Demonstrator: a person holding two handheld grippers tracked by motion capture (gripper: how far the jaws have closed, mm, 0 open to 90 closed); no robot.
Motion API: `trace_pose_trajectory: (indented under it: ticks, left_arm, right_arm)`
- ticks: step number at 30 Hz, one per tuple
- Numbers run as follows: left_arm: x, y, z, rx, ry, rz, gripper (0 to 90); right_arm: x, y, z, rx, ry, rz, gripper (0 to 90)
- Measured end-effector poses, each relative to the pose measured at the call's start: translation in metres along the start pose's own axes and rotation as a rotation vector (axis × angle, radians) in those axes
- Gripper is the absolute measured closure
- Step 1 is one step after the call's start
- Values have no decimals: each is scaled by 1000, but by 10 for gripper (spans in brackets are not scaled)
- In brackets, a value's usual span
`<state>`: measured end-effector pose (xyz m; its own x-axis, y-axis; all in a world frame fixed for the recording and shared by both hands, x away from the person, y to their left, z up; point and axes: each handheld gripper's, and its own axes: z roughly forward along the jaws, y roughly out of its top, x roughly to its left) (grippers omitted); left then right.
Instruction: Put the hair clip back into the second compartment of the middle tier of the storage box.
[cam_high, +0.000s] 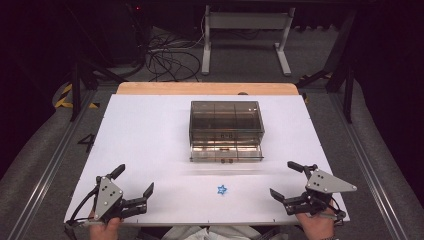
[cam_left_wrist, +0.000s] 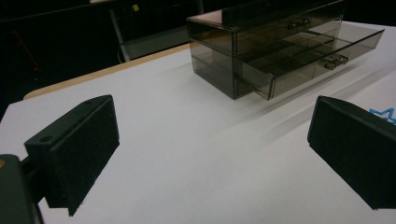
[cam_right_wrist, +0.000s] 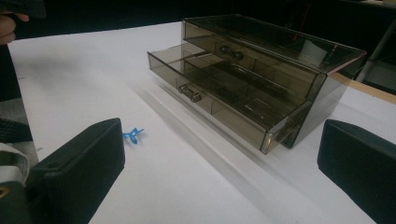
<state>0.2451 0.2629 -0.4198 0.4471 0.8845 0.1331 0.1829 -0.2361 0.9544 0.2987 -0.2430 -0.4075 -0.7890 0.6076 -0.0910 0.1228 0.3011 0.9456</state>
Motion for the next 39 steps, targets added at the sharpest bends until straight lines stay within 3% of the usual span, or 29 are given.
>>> trace_pose_trajectory:
  ticks: [19,39]
  left_arm:
    - [0,0,0,2,4,7,29]
    - [-1,0,0,4,5,11,29]
  right_arm:
    - [4,33,37,25,103,-24,17]
    - [11,54,61,51,133,-69,18]
